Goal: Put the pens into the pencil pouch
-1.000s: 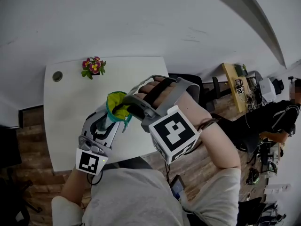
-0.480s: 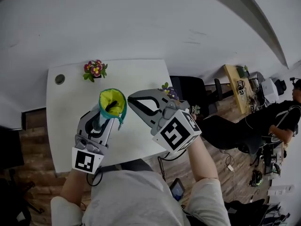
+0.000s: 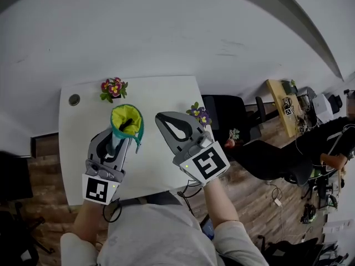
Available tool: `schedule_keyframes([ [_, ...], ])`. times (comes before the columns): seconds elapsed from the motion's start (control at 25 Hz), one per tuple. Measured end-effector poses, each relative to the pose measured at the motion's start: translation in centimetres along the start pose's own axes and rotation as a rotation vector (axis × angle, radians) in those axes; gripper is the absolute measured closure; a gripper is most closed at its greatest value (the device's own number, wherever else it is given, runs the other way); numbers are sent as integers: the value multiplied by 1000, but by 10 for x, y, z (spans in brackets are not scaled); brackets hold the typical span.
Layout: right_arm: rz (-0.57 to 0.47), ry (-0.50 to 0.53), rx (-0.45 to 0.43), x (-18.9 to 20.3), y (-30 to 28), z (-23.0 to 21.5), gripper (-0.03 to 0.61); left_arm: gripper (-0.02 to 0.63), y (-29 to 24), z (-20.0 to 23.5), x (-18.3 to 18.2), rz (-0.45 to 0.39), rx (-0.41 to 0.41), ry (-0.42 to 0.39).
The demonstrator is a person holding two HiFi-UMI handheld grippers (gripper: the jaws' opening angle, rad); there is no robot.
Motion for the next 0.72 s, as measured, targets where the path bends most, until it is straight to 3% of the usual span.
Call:
schedule_keyframes([
  [0.32, -14, -150, 155, 16, 21, -10, 546, 491, 1, -3, -11, -11, -51, -20],
  [0.72, -77, -191, 230, 36, 45, -13, 546, 491, 6, -10, -23, -3, -112, -41],
])
Point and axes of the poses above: the fingertips, and each gripper's own axes: y backward along the fingers, z to its left, x out of its underside, the point moved 8 cm from there along y, backward along the fingers, and after that the axes turned 6 degrees about z, right-handed, at the moved point
